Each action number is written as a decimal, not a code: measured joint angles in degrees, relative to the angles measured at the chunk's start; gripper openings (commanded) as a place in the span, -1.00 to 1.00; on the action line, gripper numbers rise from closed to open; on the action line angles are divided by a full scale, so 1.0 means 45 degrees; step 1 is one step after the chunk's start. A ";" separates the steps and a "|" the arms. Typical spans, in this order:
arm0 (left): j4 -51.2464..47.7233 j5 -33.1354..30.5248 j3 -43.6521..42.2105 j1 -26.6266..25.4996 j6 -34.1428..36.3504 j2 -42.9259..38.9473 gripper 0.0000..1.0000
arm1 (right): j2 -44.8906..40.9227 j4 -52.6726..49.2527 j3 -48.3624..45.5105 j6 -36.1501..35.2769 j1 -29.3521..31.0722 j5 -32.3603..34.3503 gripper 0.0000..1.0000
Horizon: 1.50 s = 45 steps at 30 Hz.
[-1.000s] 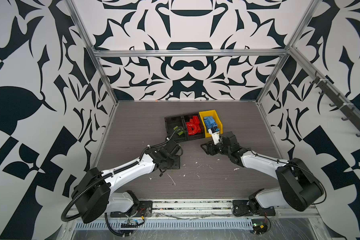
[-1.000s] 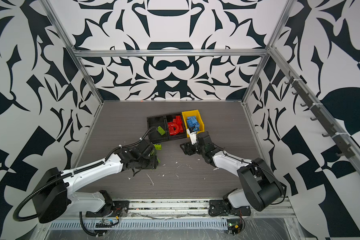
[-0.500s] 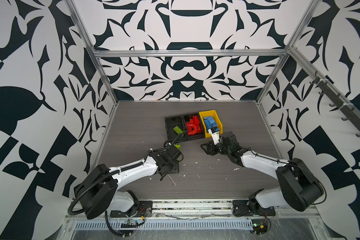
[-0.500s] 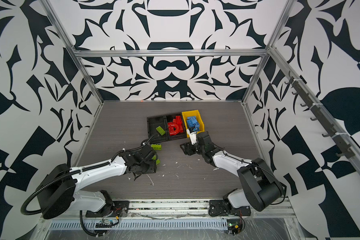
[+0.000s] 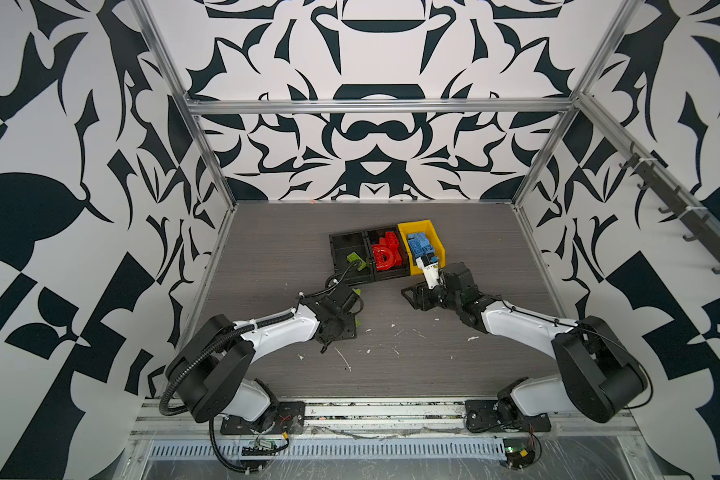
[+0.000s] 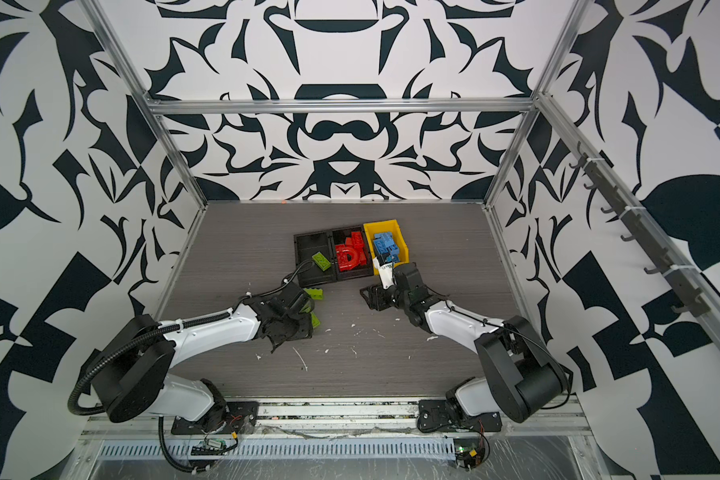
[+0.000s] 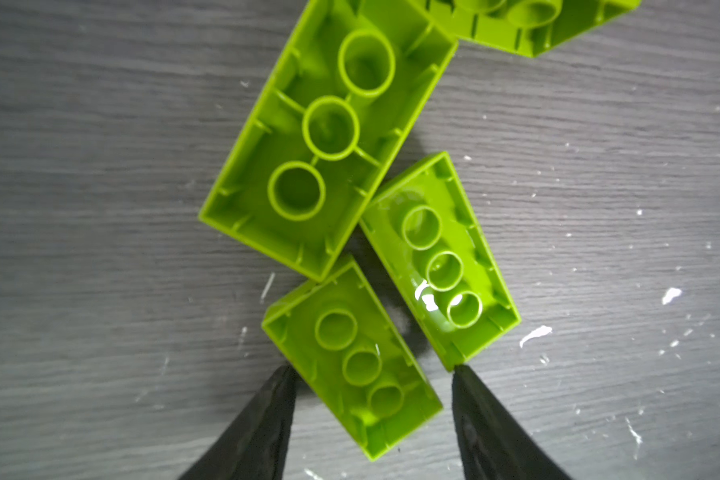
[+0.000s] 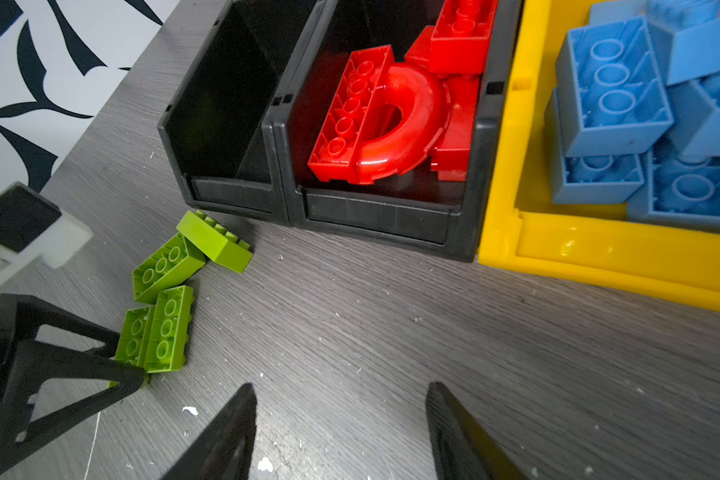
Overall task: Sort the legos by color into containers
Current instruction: 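Return the left gripper to the pile and close on another lime-green brick, then carry the lime-green brick into the empty black compartment and open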
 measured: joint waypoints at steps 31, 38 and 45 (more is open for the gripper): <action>-0.0194 -0.0311 0.0549 0.0733 0.1316 0.0665 -0.05 | 0.0223 -0.0097 0.0146 -0.0019 0.0000 -0.0238 0.34; -0.0316 -0.0291 0.0486 0.0738 0.1258 0.0559 -0.19 | 0.0223 -0.0097 0.0146 -0.0024 0.0000 -0.0248 0.34; -0.1010 -0.0257 0.0427 0.0738 0.1253 -0.0083 -0.22 | 0.0223 -0.0097 0.0146 -0.0019 0.0000 -0.0277 0.33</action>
